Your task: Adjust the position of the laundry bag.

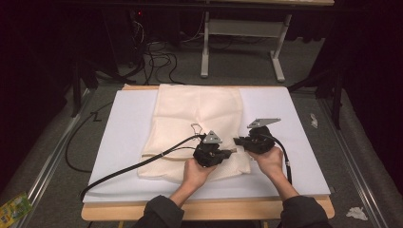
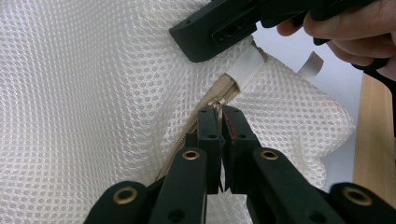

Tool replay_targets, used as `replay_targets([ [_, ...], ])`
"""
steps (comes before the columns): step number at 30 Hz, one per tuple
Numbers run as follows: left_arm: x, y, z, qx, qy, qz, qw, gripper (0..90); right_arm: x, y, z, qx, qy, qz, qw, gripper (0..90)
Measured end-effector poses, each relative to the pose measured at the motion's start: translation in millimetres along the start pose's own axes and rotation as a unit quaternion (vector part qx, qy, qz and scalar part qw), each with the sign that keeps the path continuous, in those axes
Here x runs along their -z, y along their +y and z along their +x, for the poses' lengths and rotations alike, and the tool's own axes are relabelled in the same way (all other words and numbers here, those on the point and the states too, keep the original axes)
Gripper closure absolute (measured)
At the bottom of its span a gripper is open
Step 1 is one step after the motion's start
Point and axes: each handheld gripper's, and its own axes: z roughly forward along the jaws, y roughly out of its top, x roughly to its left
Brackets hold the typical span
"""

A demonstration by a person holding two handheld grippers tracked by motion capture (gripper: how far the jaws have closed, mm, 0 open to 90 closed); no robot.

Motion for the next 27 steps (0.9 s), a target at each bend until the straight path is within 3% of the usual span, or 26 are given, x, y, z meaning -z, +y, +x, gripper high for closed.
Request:
replay_targets([
  [27, 6.7, -1.3, 1.1, -0.004, 0.012, -0.002, 0.9999, 87.4, -2.3, -2.7, -1.5, 0.003, -0.001, 0.000, 1.0000, 88.5],
])
